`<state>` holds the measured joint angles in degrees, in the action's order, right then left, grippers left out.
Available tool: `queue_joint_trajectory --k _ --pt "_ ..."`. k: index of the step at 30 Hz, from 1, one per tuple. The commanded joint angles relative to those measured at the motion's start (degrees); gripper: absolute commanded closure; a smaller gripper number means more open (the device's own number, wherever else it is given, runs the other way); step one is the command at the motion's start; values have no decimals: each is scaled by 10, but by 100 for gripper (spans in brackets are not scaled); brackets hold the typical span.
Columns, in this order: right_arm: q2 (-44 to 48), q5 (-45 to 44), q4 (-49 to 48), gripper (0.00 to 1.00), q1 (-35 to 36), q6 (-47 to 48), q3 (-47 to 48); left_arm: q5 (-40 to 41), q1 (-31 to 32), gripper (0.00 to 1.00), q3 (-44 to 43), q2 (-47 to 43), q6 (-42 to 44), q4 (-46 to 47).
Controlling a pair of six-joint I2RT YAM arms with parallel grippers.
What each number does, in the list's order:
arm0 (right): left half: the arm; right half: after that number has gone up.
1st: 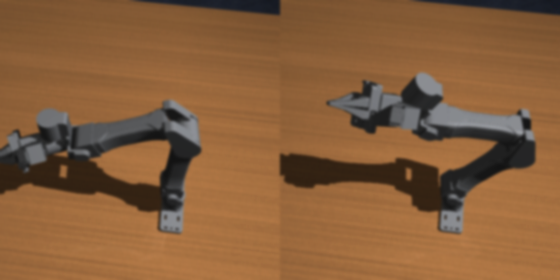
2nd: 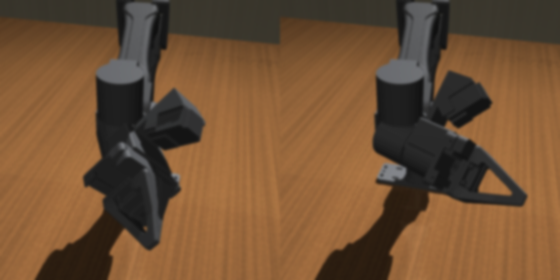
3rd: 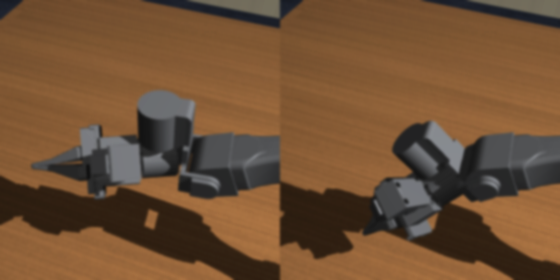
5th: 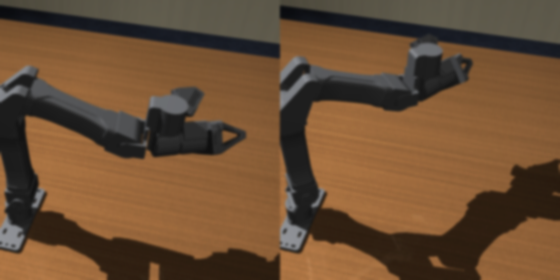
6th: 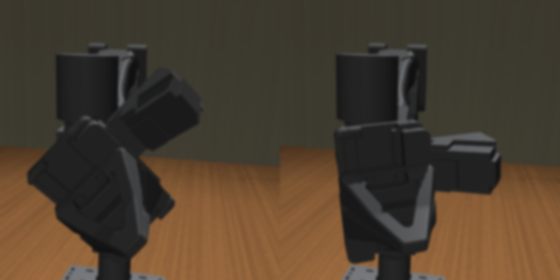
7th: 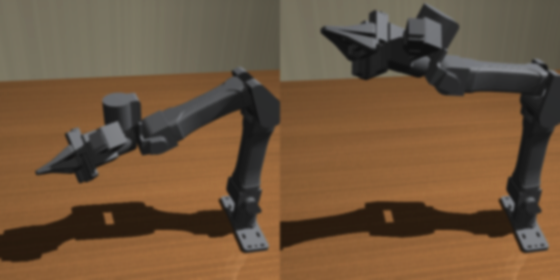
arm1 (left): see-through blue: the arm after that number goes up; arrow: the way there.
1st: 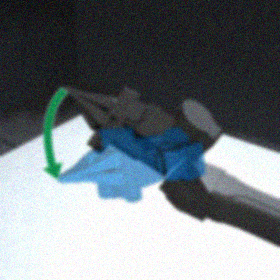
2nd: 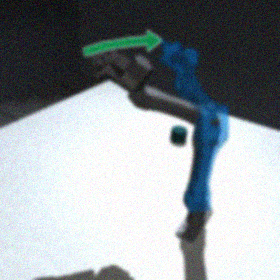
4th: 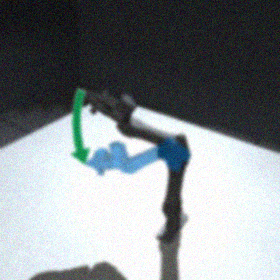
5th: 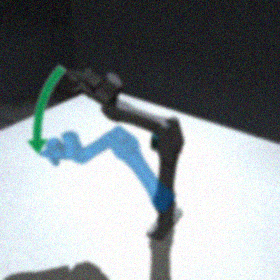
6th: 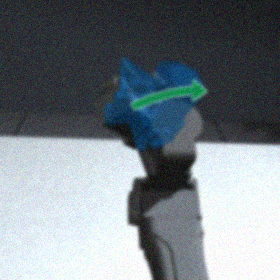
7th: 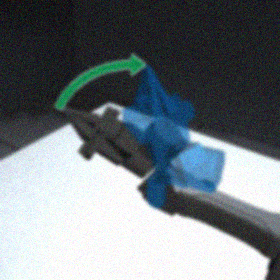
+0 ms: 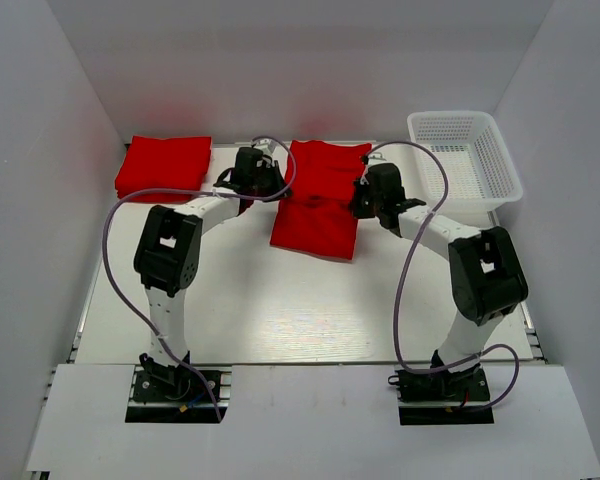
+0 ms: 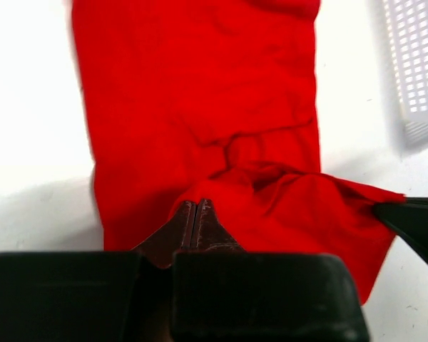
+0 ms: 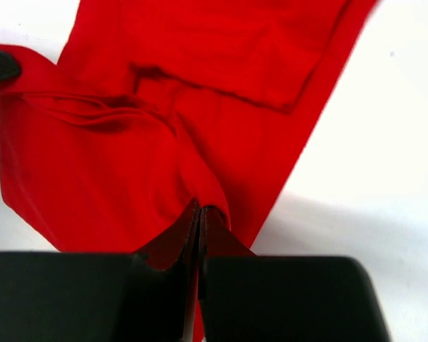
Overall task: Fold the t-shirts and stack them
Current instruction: Fold the tshirt
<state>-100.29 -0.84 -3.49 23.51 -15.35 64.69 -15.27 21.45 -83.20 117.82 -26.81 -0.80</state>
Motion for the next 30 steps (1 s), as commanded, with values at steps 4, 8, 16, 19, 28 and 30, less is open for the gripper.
queue_joint_trajectory --k 4,8,16,19,28,30 --pt "-39 79 -72 100 -25 55 43 -35 -11 100 -42 9 9 35" --pt "-68 85 -81 100 -39 58 62 -28 -16 100 -57 28 9 35" --pt "-124 70 -57 100 -55 47 104 -21 -26 100 -85 65 4 25" --pt "-155 33 -48 78 -62 11 146 -28 -33 65 -133 95 -4 8" --pt "-209 64 60 10 -84 12 329 -20 -69 0 -315 146 -47 -67" --pt "-185 77 55 10 -83 16 301 -30 -69 0 -270 107 -39 -44"
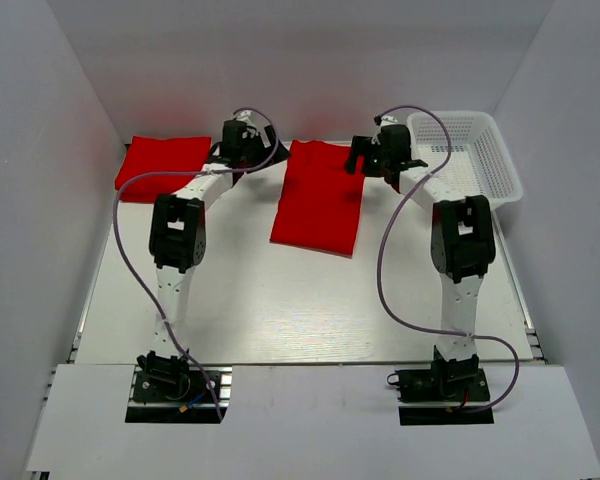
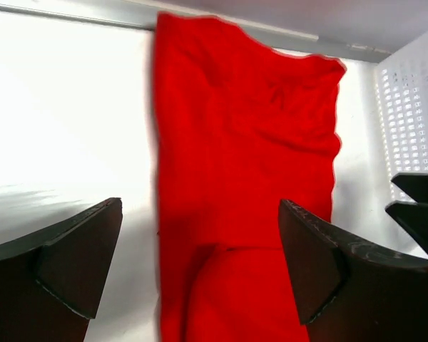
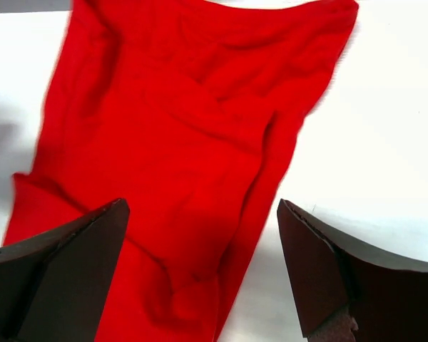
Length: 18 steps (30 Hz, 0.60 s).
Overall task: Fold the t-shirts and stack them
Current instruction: Fold the tshirt
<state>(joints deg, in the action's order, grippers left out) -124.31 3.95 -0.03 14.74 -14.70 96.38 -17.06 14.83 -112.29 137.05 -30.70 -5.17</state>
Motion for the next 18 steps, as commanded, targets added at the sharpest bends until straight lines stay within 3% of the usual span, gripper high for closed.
queue_joint_trajectory --k 1,9,14,18 --pt "91 55 22 10 5 11 -27 -12 -2 0 70 -106 6 5" --pt "226 175 14 10 11 -28 -246 -26 20 0 349 -290 80 5" --pt "286 217 -26 10 9 -49 -414 -40 27 0 445 -334 109 5" --pt "290 236 -34 10 12 -56 -454 -46 37 0 478 -341 116 13"
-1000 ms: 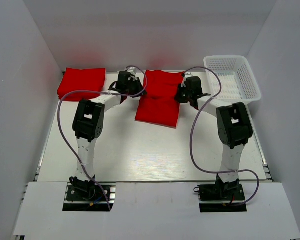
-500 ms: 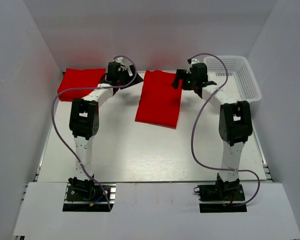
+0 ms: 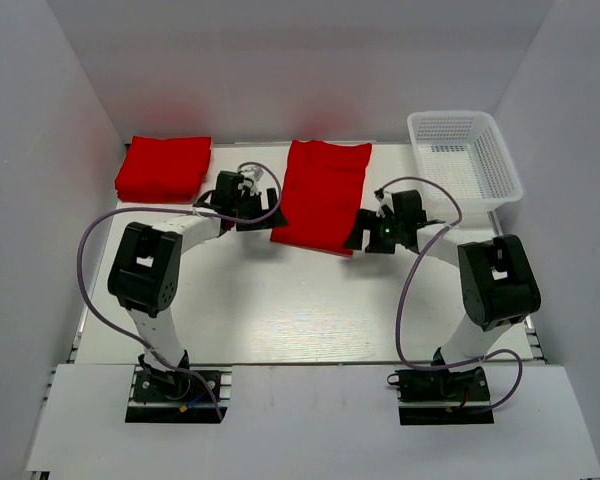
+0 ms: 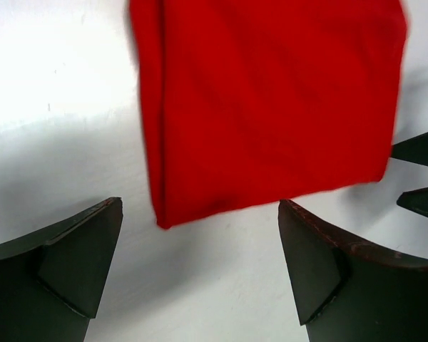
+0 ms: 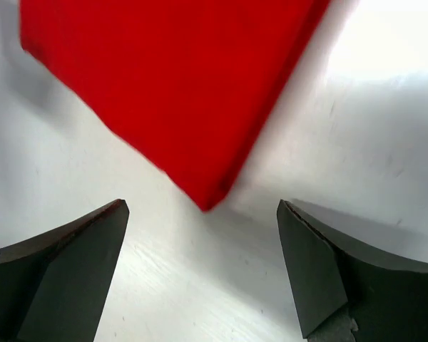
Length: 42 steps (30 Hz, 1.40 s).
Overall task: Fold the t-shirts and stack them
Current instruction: Fold the tshirt
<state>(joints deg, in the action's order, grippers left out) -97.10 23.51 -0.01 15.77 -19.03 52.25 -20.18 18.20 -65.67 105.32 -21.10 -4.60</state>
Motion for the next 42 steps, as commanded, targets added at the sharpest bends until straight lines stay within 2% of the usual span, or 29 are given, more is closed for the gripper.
queue_joint_trajectory --k 1,13,16,17,19,20,21,22,23,24,31,37,39,42 --pt "16 43 -45 10 0 -14 -17 -14 3 0 12 -19 26 7" --pt "-56 72 -63 10 10 -29 -13 -32 15 0 7 58 41 7" --pt "-73 73 -68 10 11 -30 -11 -32 20 18 18 68 41 7" --pt "-77 73 -72 13 14 -30 -9 -32 20 36 18 74 41 7" --pt "-91 73 -76 19 15 -33 -5 -45 20 54 18 81 41 1" --pt "-93 73 -86 32 15 -36 -2 -51 20 62 18 87 41 1" --pt "-99 73 -89 48 15 -38 -1 -63 20 80 18 87 41 1" --pt "-103 74 -93 68 15 -41 3 -71 25 88 18 87 41 1" --pt "-101 75 -92 83 15 -44 2 -71 25 97 26 82 41 7" --pt "-98 73 -89 100 13 -44 1 -77 25 100 26 71 36 7" --pt "1 50 -42 100 19 -31 -53 -98 31 100 106 -51 8 8" --pt "164 48 112 100 39 -22 -137 -131 59 100 192 -183 -34 -68" --pt "231 44 177 100 44 -25 -147 -137 65 100 221 -248 -46 -101" --pt "292 46 222 100 52 -28 -148 -142 76 98 234 -322 -63 -132"
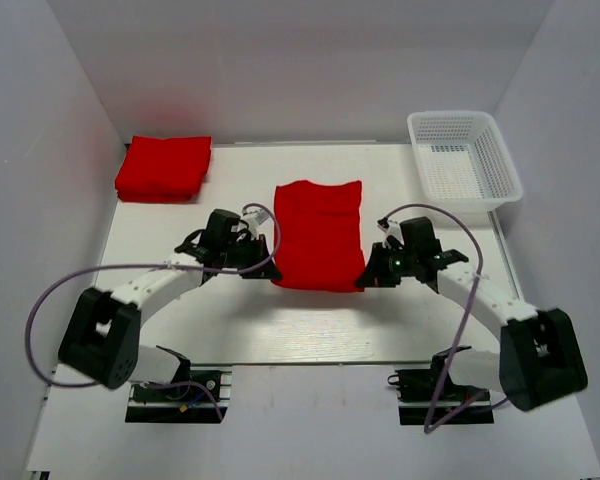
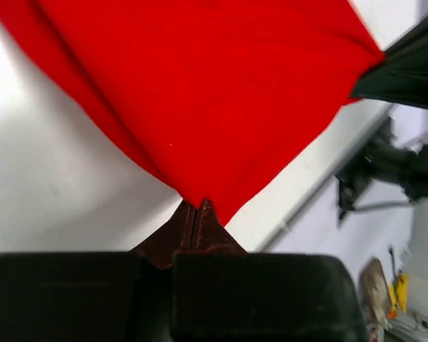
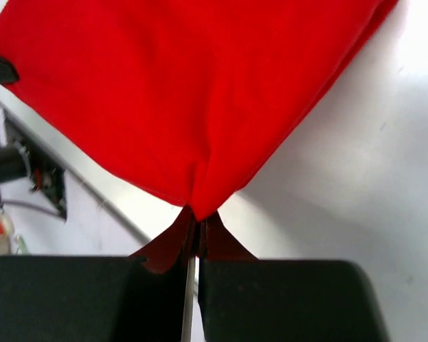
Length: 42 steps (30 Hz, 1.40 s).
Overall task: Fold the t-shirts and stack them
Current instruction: Fold the tshirt
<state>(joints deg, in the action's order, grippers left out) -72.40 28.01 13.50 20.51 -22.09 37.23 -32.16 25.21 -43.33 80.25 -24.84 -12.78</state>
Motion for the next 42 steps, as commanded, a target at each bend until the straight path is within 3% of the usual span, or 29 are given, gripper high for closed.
queue_joint_trajectory --k 1,8,14,26,30,42 --pt "55 6 127 100 6 7 13 -29 6 97 5 -87 -26 -75" --pt "100 15 207 100 8 29 106 -24 12 93 -58 -135 -20 -135" --pt "27 41 163 100 3 33 158 25 12 96 -114 -92 -50 -111" --pt "-165 76 140 100 -20 58 338 268 -8 100 -236 10 -95 -151" --pt "-219 119 140 100 -30 60 365 273 -18 100 -265 45 -95 -119" --pt "-289 128 108 100 -62 43 405 245 -46 100 -355 183 -69 -88"
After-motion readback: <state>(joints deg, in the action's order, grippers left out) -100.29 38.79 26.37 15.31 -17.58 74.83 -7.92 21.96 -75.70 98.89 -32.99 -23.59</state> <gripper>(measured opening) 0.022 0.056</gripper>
